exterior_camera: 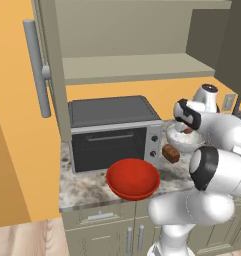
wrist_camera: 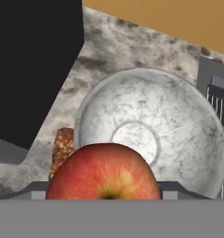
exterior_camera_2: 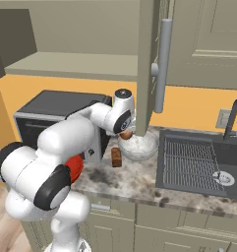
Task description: Pick both bowls and place them on the counter. Then place the bread in one bowl and place the apple in the other bowl.
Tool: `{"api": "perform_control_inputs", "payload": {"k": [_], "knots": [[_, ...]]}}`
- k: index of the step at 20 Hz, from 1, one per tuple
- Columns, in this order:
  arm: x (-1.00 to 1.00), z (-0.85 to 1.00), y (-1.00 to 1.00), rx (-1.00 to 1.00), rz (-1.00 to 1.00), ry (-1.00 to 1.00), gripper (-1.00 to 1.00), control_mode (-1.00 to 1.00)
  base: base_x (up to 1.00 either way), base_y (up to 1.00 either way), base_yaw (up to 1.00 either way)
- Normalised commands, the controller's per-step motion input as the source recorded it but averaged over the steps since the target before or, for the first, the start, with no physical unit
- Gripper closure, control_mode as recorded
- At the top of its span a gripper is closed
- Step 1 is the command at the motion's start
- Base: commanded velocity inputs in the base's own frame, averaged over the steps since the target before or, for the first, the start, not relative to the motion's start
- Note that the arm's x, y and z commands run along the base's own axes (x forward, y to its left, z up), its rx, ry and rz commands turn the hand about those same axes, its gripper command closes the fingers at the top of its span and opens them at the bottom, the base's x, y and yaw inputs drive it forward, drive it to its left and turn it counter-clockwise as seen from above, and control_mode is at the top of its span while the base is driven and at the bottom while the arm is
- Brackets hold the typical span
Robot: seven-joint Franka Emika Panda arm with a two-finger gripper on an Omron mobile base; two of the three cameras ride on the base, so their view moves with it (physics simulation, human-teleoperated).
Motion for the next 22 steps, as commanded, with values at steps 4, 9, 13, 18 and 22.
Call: {"api": "perform_control_inputs", "payload": {"k": [4,9,13,18,22], "knots": [[0.13,-0.26,-0.14,0.0,0.0,0.06,1.0,-1.0,0.0,0.0,0.0],[0.05,-0.32,-0.1,0.0,0.0,0.03,1.0,-1.0,0.0,0.0,0.0],[0.04,-0.27,-0.17,0.0,0.0,0.02,1.0,-1.0,0.0,0.0,0.0],[0.02,-0.32,-0.1,0.0,0.0,0.01,1.0,-1.0,0.0,0.0,0.0],[0.0,-0.25,-0.05,0.0,0.0,0.01,1.0,-1.0,0.0,0.0,0.0]]}}
